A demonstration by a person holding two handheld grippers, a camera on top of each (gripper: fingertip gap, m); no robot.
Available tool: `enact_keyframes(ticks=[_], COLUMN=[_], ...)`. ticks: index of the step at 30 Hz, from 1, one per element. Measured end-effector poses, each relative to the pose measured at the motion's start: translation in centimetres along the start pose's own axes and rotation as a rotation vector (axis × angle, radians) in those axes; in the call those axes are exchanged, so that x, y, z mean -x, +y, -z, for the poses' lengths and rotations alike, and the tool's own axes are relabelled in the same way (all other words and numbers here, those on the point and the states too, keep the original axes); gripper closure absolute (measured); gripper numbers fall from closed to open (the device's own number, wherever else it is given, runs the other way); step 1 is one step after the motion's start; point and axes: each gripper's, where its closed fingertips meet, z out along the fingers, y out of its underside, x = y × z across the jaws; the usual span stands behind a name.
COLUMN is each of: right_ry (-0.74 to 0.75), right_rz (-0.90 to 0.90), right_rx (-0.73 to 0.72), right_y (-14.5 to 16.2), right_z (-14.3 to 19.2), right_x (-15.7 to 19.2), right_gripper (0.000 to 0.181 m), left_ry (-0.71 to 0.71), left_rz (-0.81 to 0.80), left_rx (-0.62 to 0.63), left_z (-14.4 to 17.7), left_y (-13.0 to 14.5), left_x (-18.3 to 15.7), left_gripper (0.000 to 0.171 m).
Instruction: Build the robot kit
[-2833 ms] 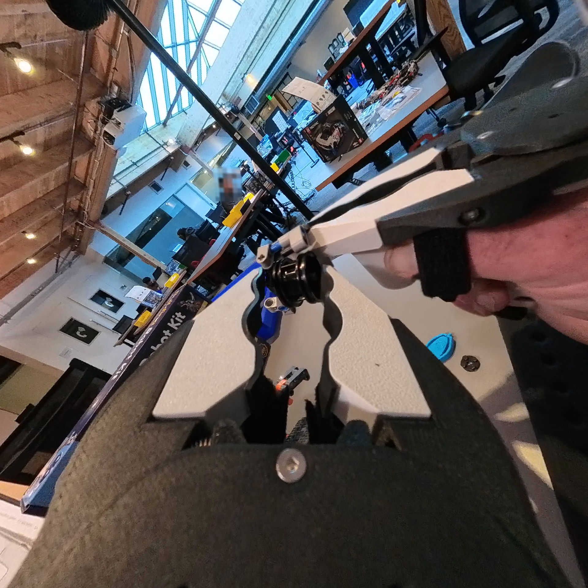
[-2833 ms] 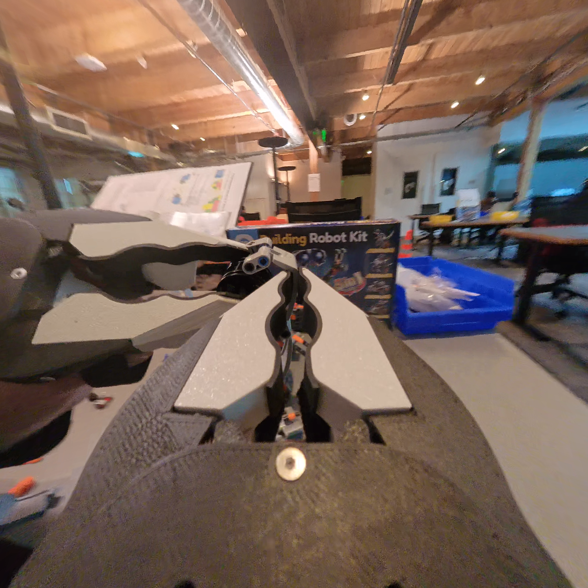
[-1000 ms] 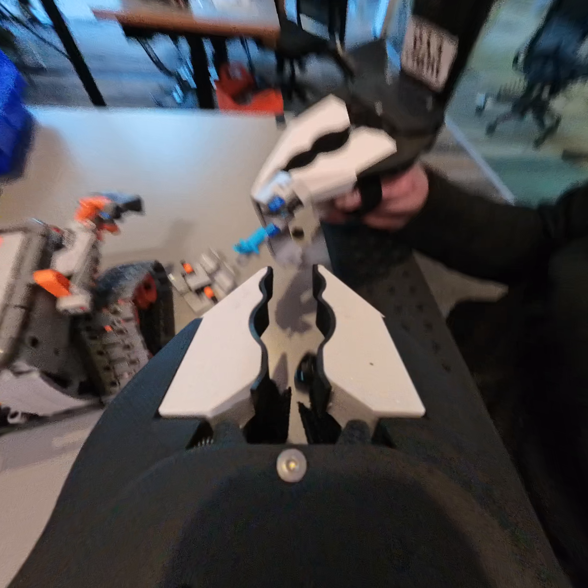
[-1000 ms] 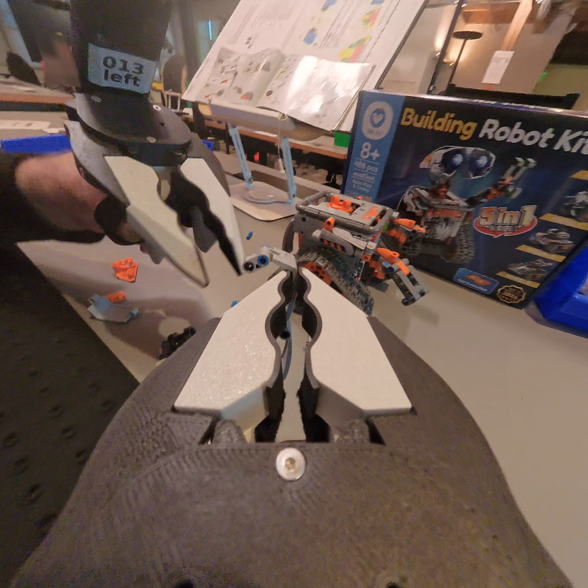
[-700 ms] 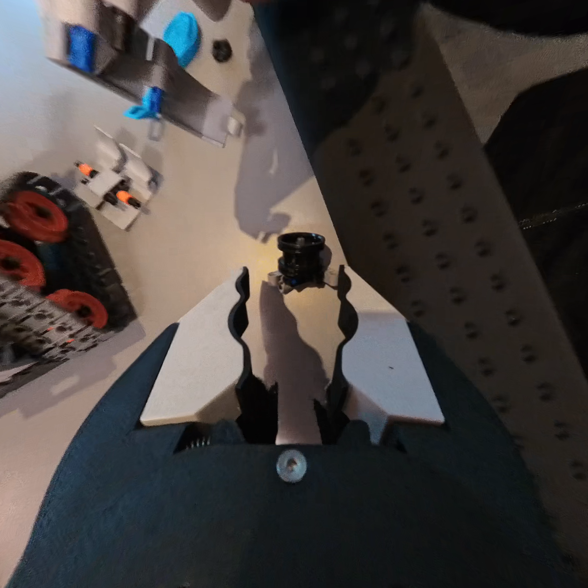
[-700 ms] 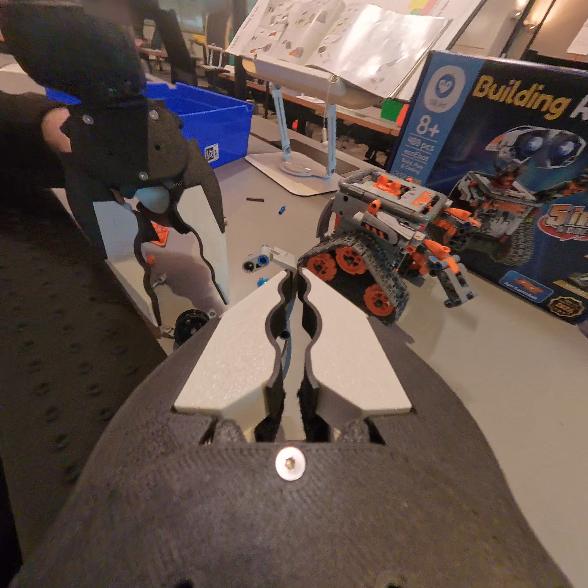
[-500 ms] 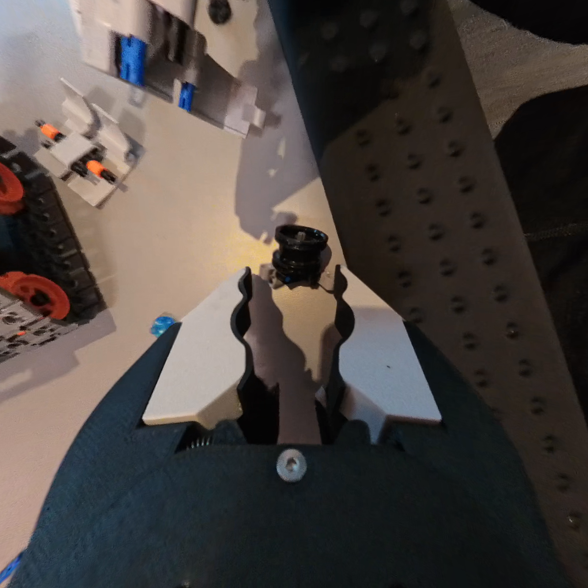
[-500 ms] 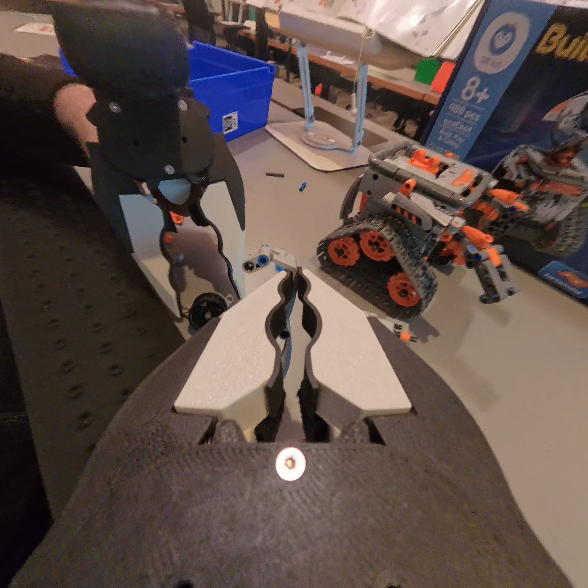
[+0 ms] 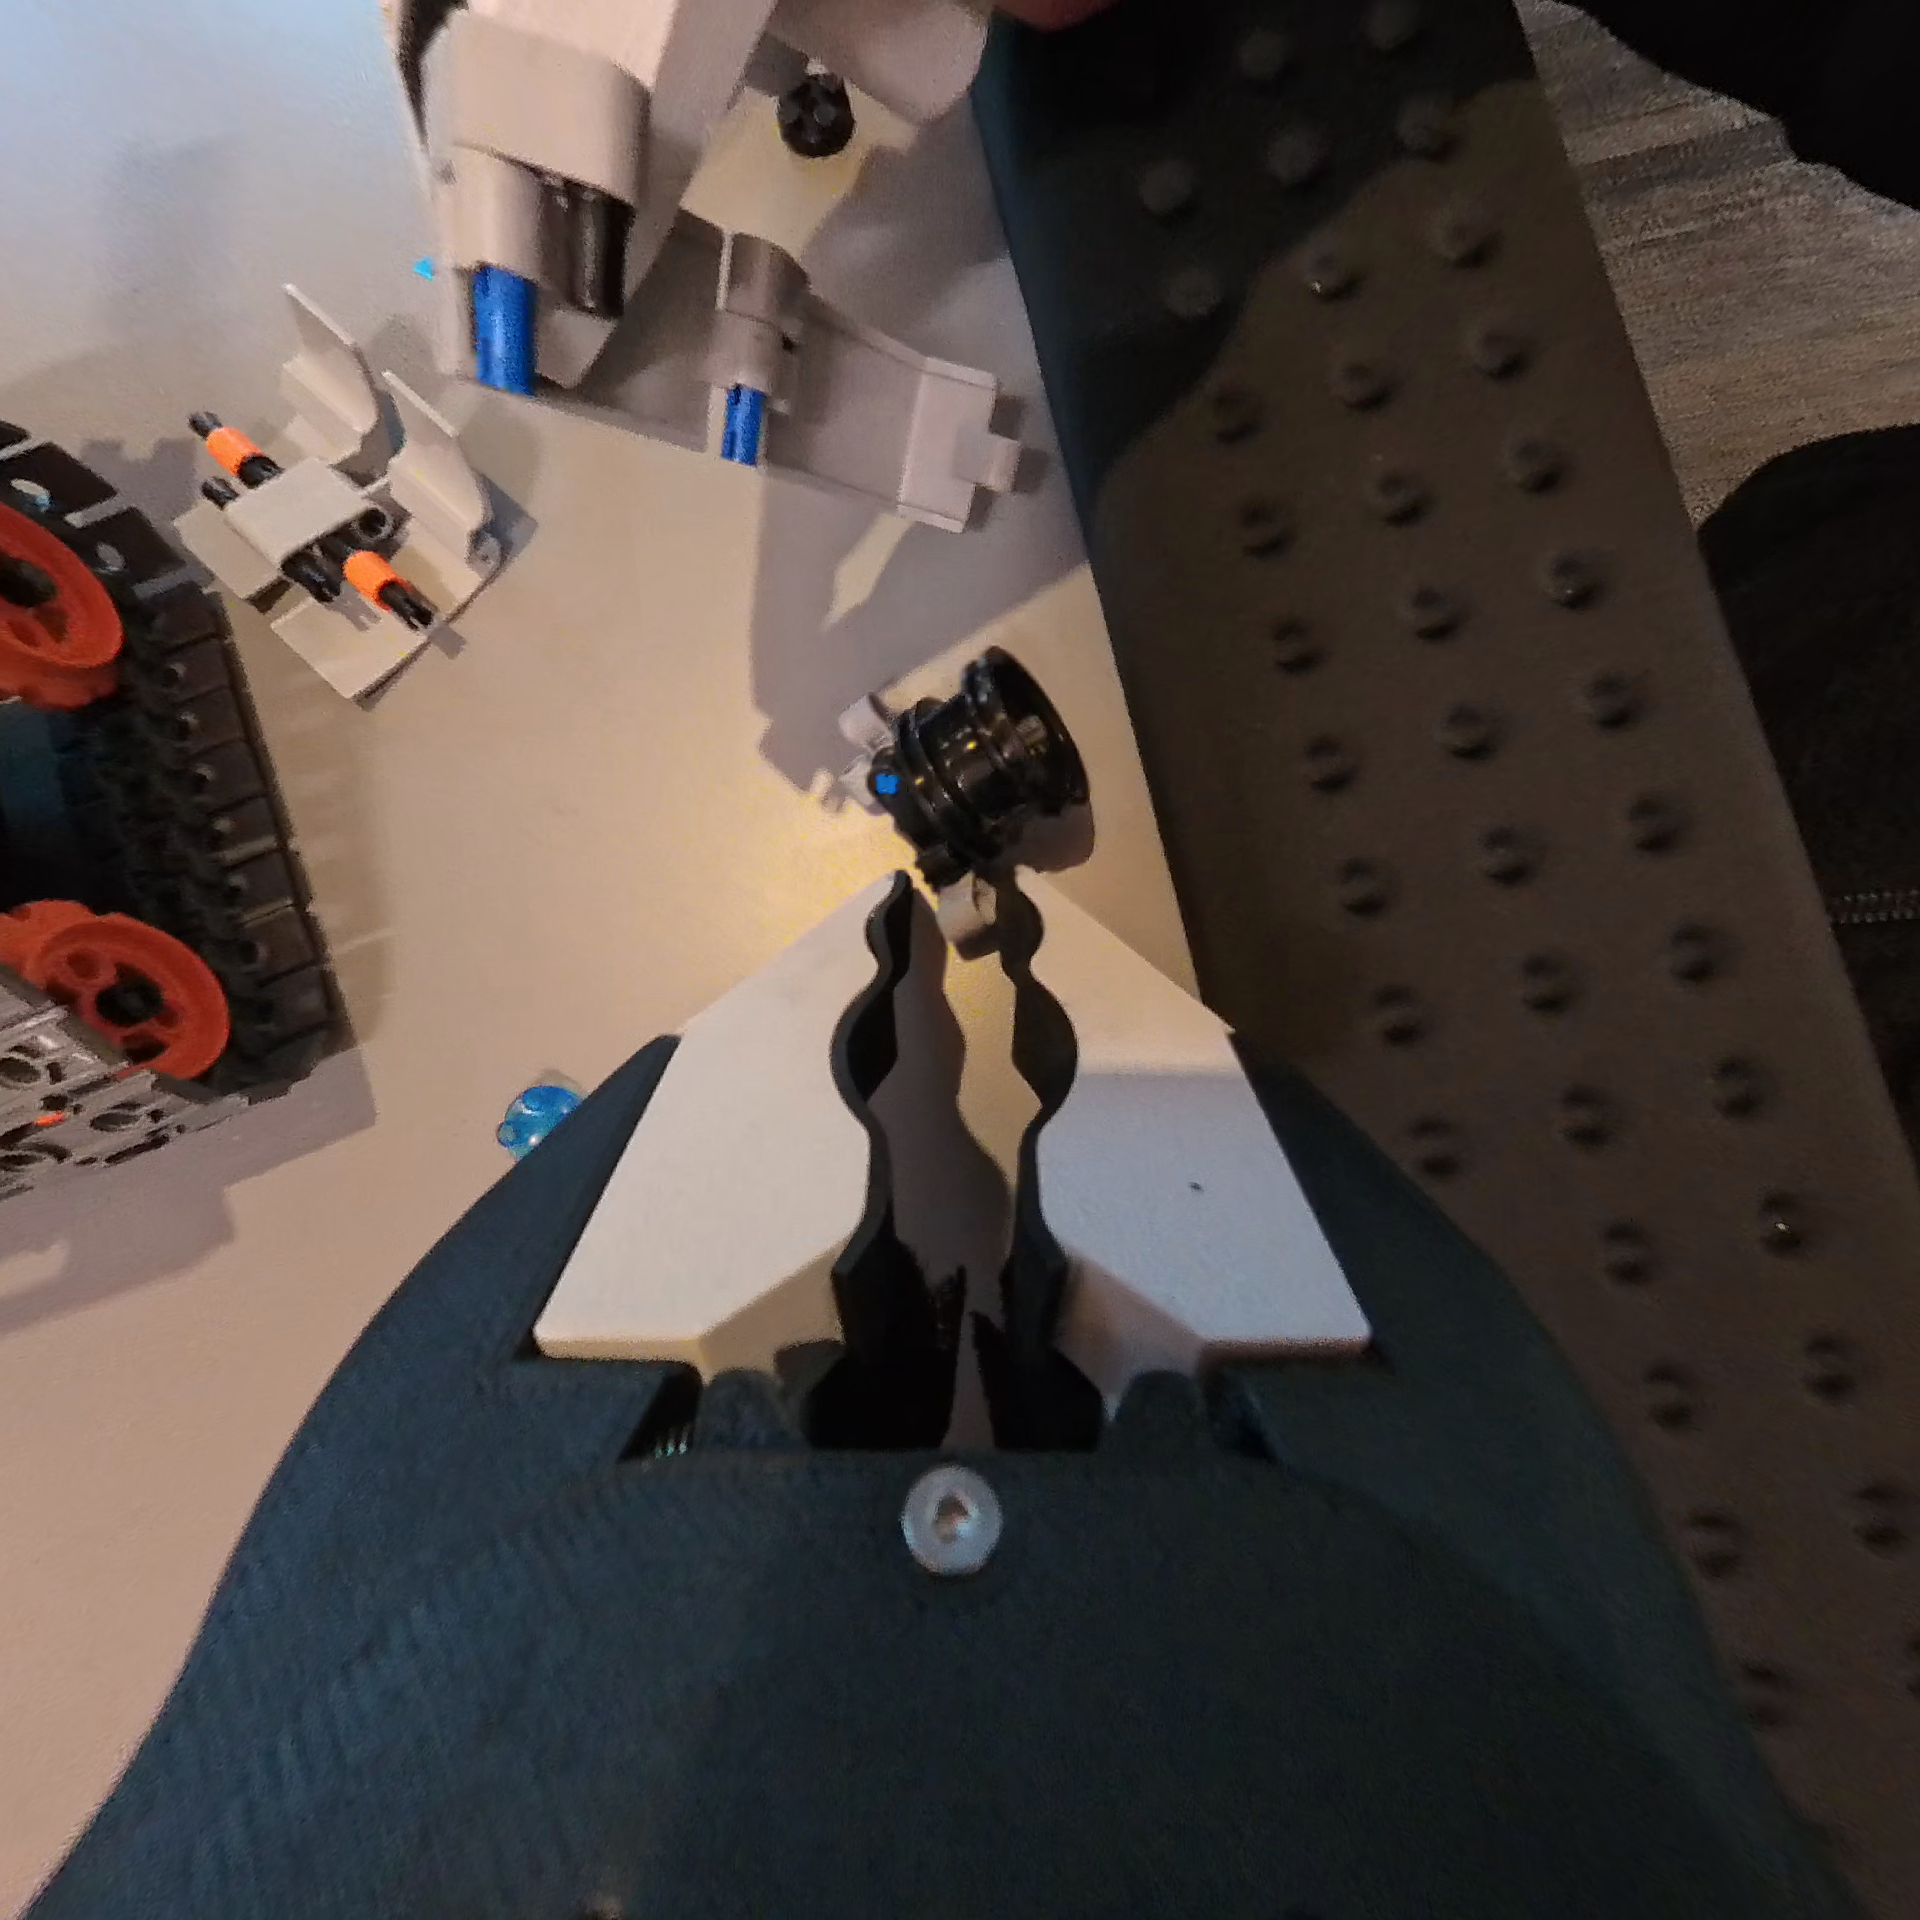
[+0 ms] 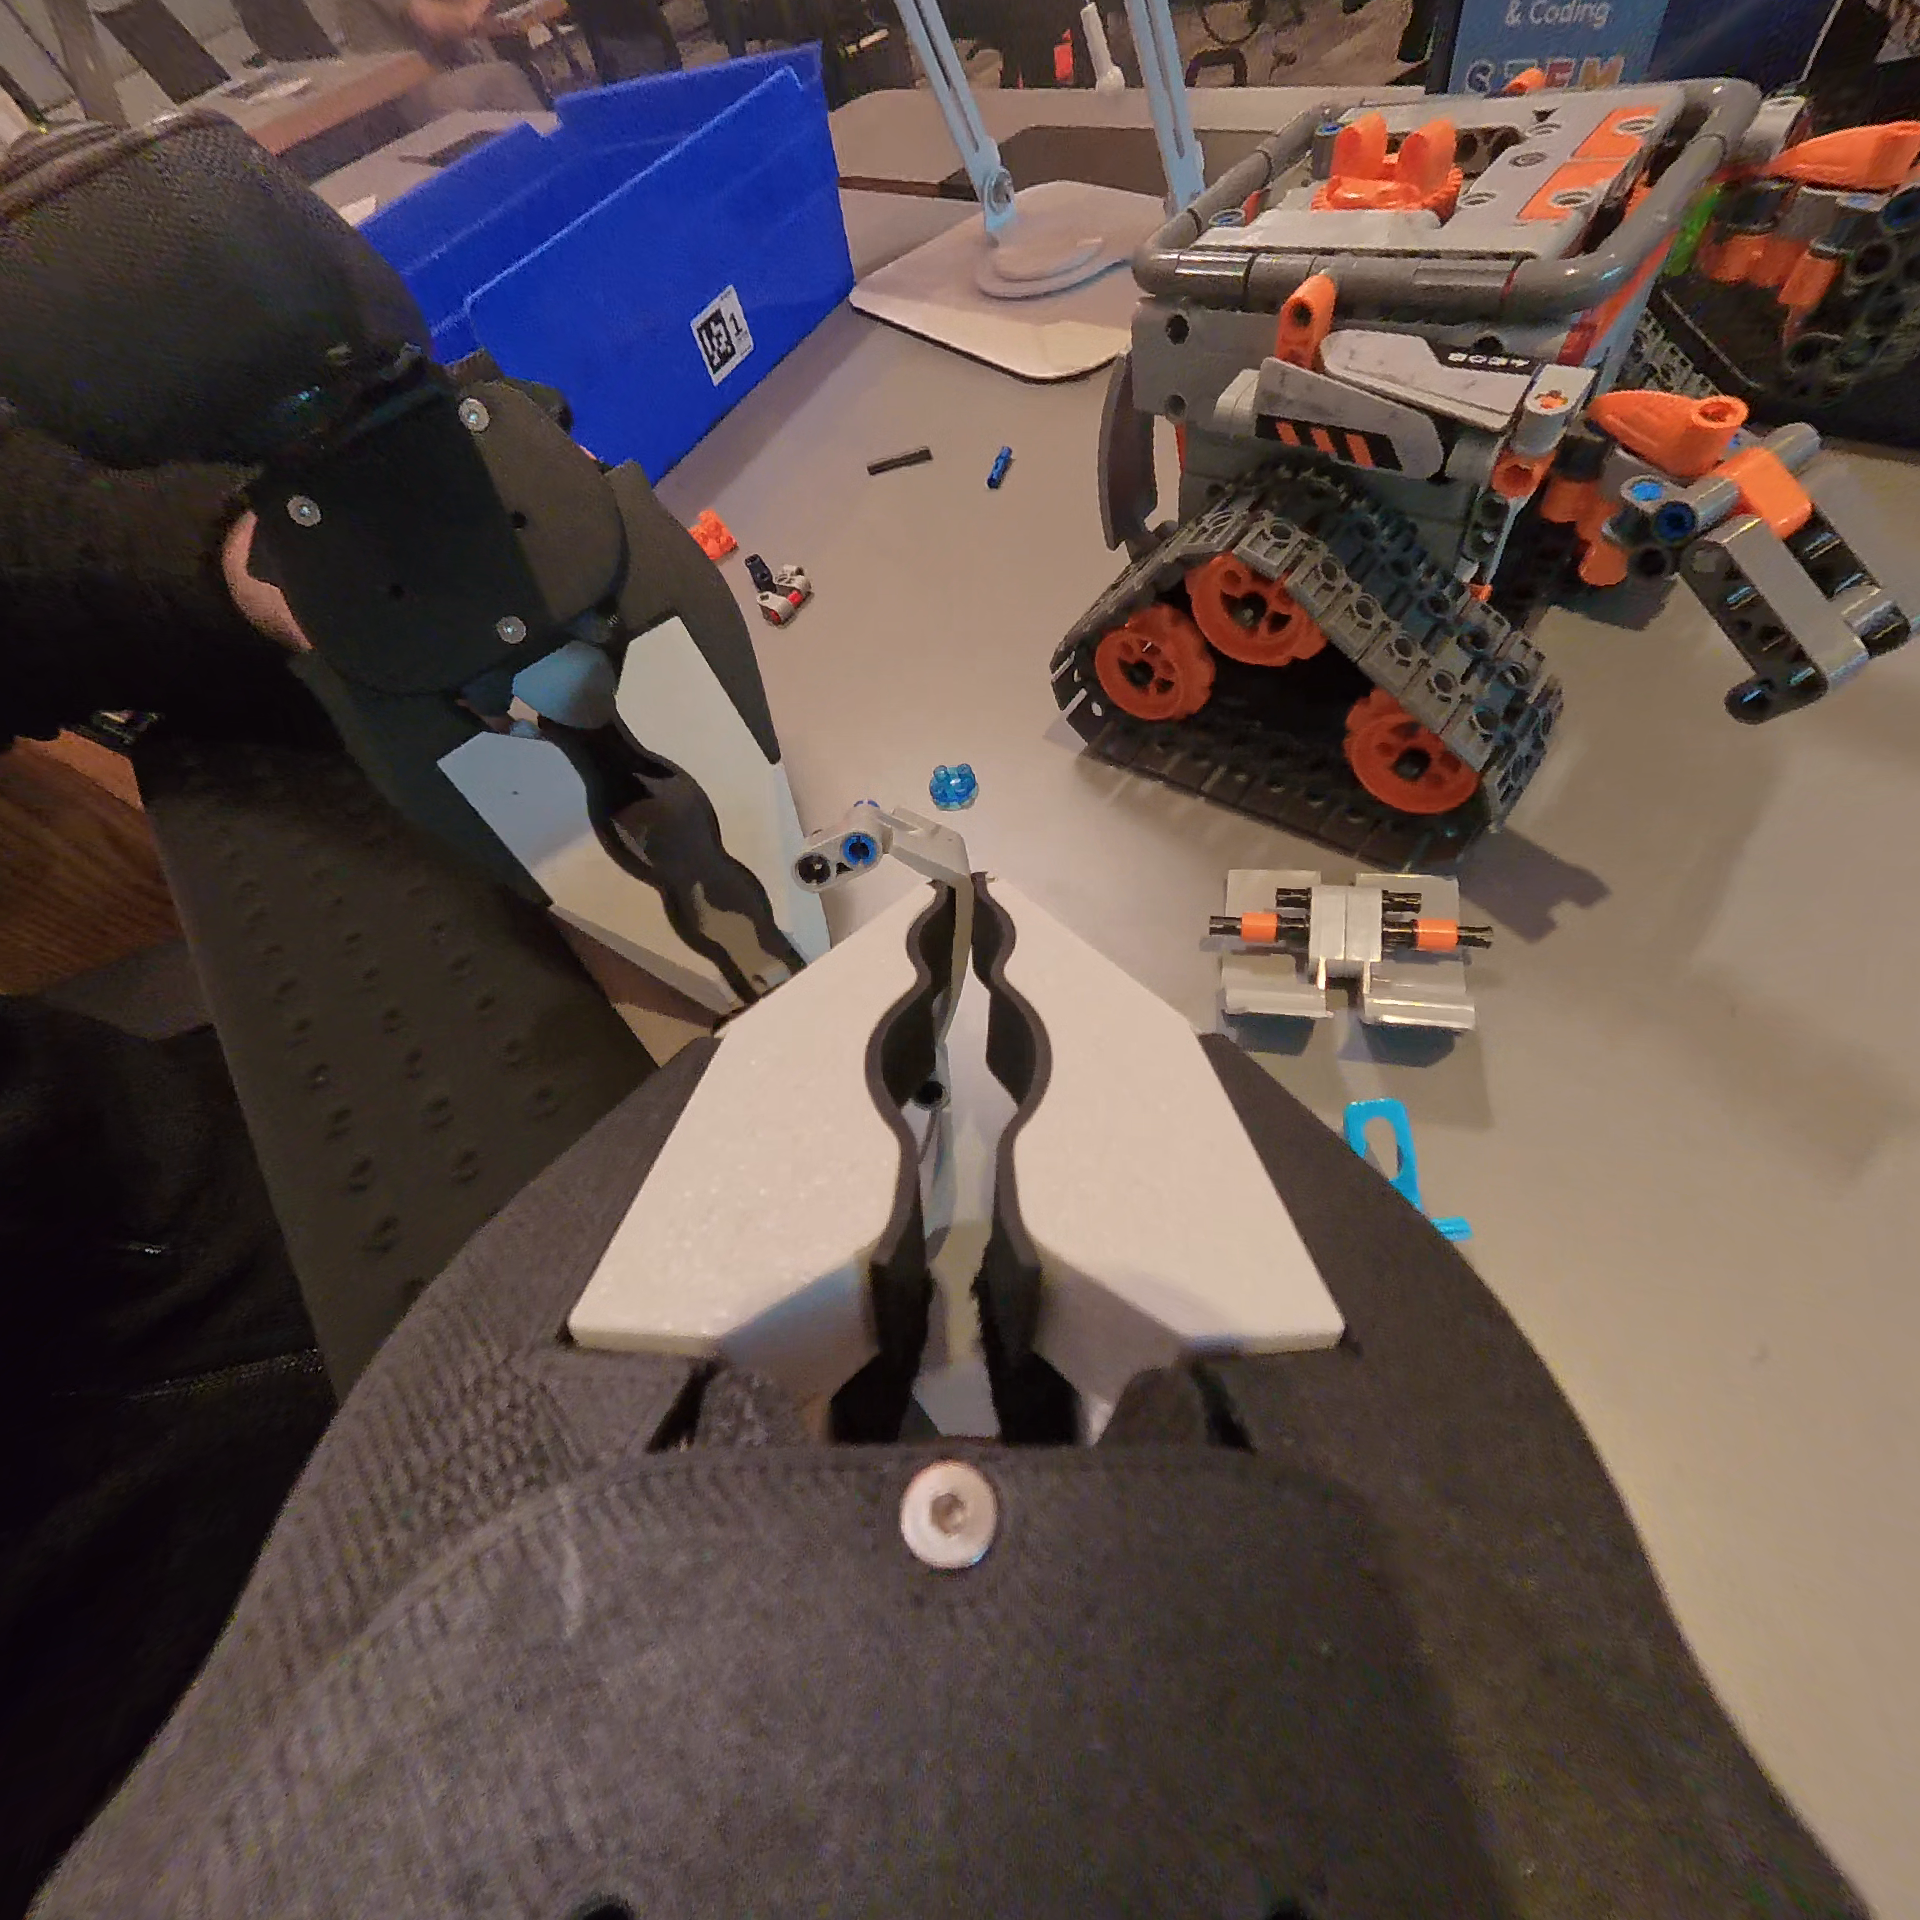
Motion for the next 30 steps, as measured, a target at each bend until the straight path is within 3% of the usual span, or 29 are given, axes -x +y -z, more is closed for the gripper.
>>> enact_keyframes(ticks=[7,11,15,19,24,30], right_ry=[0.015,0.049,0.035,-0.009,0.099,0.131], right_rz=[0.068,0.184,0.269,0.38,0.579,0.801], right_rx=[0.054,0.126,0.112,0.096,0.109,0.092], right_y=[0.7,1.8,1.3,1.2,1.4,1.8], right_z=[-0.8,-1.1,-1.1,-1.1,-1.2,-1.6], right_x=[0.5,0.7,1.5,3.0,3.1,5.0], right_gripper=[0.181,0.181,0.181,0.181,0.181,0.181], left_ry=[-0.013,0.036,0.033,0.054,0.071,0.011], left_rz=[0.047,0.069,0.067,0.04,0.034,0.027], left_rx=[-0.012,-0.022,-0.031,-0.048,-0.063,-0.066], left_z=[-0.2,-0.1,0.2,0.2,-0.8,-1.3], left_y=[0.0,-0.1,0.0,-0.4,-0.9,-1.4], left_x=[0.8,0.3,0.6,0.1,-0.6,0.1], left_gripper=[0.165,0.146,0.132,0.132,0.119,0.136])
